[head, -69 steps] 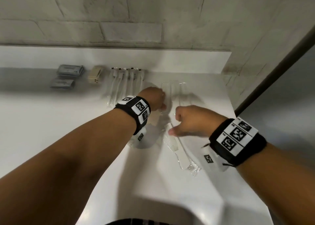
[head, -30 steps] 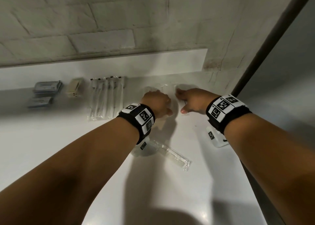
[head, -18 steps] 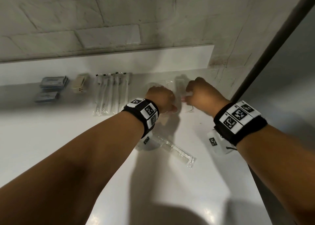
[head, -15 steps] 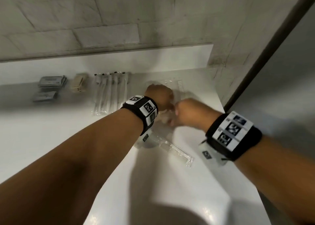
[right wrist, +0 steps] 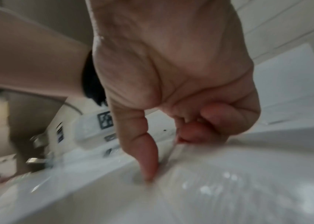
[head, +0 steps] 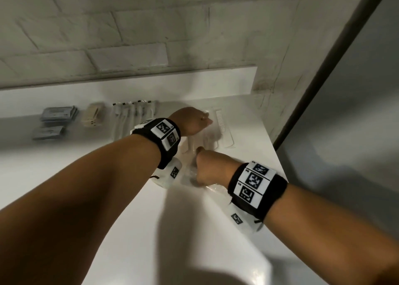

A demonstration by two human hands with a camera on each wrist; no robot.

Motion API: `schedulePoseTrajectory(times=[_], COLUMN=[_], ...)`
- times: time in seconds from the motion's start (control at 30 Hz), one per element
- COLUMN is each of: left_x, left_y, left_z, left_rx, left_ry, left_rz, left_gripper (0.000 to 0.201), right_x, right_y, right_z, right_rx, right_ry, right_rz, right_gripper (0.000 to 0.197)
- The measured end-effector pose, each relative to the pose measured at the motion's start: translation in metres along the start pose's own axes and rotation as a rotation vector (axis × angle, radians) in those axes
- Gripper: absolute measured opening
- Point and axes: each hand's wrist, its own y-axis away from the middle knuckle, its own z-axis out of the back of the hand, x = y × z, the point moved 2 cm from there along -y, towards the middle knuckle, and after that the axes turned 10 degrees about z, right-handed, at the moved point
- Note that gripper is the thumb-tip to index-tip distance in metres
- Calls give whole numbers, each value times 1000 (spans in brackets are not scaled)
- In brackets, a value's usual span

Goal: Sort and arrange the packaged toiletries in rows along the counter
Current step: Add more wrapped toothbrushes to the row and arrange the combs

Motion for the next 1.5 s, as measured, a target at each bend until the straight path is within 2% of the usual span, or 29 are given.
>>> schedulePoseTrajectory(times=[0.07,0.13,0.2,0.27,0.33,0.43,0.57,0.67,0.77,0.9,1.1,1.4,1.5], left_x=[1,4,7,5,-4,-22,-39,-45,-51,-57,-58,-54,-41], left_y=[0,0,-2,-5,-7,-7,-10,-11,-13,-14,-14,-16,-15], left_z=[6,13,14,8,-2,-17,-28,-34,-38,-43,-48,-50,-43], left_rx=[-79,-179,-246,-247,-218,-166,-190,-208,-217,-184,-205,-215,-286], left_ry=[51,113,155,159,129,39,-63,-101,-112,-180,-184,-154,-89], left_rz=[19,77,152,186,170,126,54,57,82,79,68,32,-4], left_gripper=[45,42,40,38,38,34,35,36,41,45,31,48,49], right_x=[-7,-19,-34,-52,-72,-99,-123,-130,-132,-129,-134,-134,-133], right_y=[3,14,32,45,42,28,24,23,16,9,7,9,12], right_z=[13,42,79,109,120,104,80,78,81,79,79,78,81], right_rx=[18,-104,-339,-615,-763,-648,-352,-216,-271,-196,-189,-170,-213], right_ry=[19,-49,-120,-124,-20,149,199,213,254,251,261,260,219], right_rz=[1,36,86,116,101,47,24,-57,-69,-77,-43,-19,-6], right_gripper=[31,10,8,6,14,28,42,38,35,45,51,56,57])
